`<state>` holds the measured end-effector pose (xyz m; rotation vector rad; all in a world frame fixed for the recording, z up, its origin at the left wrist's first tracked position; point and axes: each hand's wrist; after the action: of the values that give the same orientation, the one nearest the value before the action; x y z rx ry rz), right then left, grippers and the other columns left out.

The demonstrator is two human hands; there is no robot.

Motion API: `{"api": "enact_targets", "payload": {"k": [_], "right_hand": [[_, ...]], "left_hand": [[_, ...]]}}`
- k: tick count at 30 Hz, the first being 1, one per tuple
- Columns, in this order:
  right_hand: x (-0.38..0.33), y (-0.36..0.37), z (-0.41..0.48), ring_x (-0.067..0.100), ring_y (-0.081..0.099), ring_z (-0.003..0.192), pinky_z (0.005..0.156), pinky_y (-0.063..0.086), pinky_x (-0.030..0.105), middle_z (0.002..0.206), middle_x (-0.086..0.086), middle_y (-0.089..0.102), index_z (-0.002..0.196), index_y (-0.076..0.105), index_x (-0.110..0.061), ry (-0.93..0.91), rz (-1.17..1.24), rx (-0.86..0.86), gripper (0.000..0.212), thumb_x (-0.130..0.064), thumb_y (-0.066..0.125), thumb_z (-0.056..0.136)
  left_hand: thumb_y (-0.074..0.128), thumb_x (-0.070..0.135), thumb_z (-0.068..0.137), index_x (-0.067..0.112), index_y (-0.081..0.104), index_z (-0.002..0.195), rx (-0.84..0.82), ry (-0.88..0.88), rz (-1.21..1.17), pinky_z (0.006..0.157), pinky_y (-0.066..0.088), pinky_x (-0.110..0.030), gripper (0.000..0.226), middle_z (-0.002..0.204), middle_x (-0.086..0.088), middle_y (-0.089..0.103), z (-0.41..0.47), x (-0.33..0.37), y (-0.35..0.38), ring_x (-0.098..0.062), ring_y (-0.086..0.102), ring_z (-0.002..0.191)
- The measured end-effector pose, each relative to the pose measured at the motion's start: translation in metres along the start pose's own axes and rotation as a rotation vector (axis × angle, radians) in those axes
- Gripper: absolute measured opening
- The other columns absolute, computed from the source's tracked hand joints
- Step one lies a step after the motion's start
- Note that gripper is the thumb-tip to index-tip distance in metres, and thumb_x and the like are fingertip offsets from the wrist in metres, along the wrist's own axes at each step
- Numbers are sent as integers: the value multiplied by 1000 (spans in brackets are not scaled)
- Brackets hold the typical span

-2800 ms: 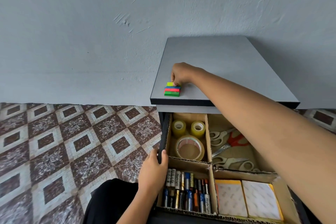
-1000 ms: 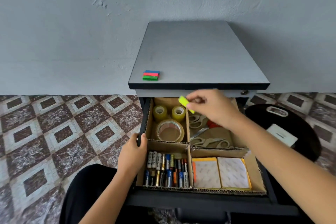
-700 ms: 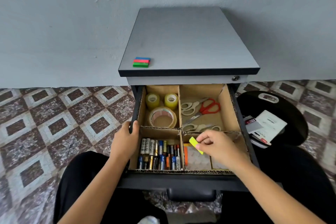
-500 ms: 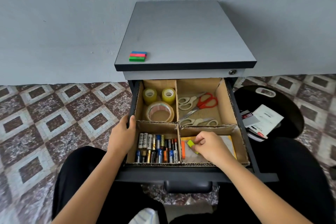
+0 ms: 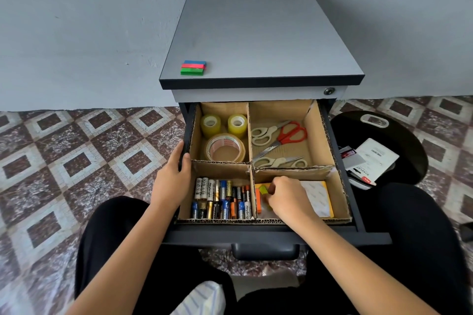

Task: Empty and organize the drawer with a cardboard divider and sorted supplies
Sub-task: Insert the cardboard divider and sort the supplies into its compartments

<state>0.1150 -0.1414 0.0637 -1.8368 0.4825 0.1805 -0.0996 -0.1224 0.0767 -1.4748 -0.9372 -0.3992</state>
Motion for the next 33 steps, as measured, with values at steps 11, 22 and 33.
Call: {"api": "enact_targets", "payload": {"k": [11, 22, 33], "right_hand": [[2, -1, 0, 23, 65, 78, 62, 45, 25, 82, 7, 69, 88, 67, -10, 24, 65, -55, 15, -25, 61, 89], [1, -7, -4, 21, 63, 82, 63, 46, 25, 92, 2, 66, 109, 61, -18, -81, 147, -53, 21, -14, 57, 89], [1, -12, -5, 19, 62, 82, 65, 47, 26, 99, 3, 68, 109, 64, -17, -114, 142, -57, 22, -16, 57, 89]], "left_hand": [[31, 40, 100, 35, 26, 146, -3, 4, 7, 64, 43, -32, 47, 117, -10, 60, 2, -3, 1, -20, 59, 73], [31, 39, 100, 36, 26, 146, -5, 0, 1, 68, 39, -30, 46, 118, -13, 60, 1, -1, 1, -15, 56, 73], [31, 40, 100, 36, 26, 146, -3, 4, 4, 57, 39, -28, 46, 95, 3, 57, 3, -3, 2, -12, 56, 67]]}}
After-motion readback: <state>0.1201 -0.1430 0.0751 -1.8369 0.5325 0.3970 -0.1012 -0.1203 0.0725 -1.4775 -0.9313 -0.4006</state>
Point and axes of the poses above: each hand's wrist, its own z-axis towards the middle knuckle, its own y-axis out of the palm, x = y × z
